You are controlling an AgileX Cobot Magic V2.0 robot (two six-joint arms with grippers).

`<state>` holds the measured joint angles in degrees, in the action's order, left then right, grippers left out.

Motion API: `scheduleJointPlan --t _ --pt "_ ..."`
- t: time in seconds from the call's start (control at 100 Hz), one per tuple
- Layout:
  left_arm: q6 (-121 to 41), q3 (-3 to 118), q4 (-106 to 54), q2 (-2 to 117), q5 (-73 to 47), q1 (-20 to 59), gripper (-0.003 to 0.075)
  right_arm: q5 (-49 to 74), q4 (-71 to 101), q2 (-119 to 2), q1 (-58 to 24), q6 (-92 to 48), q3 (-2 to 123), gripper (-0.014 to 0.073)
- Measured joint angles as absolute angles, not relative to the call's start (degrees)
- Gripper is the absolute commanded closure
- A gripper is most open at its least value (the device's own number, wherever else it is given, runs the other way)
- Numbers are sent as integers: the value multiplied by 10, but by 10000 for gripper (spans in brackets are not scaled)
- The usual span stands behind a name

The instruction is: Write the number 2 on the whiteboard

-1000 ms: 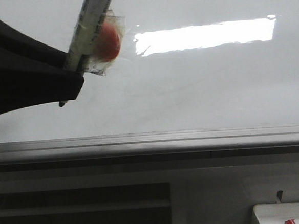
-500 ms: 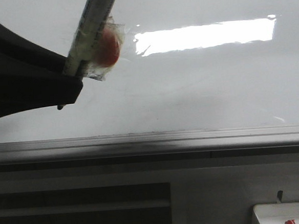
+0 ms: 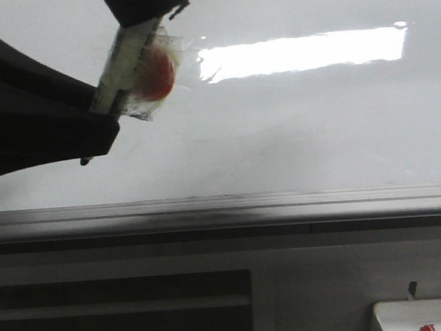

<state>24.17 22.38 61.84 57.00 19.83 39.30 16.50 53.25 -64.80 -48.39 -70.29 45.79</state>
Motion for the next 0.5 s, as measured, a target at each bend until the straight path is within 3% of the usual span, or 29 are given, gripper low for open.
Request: scheduleJointPlan --t 0.12,0.19,0.3,0.5 --pt "238 223 580 533 172 394 312 159 532 -646 -484 -703 463 664" --pt "238 223 522 493 146 394 258 152 530 -639 -484 -703 463 665" --pt "238 223 414 415 80 394 274 121 530 -624 -484 -703 463 664" --pt "238 223 337 279 -28 394 415 103 530 -611 -482 -703 464 664"
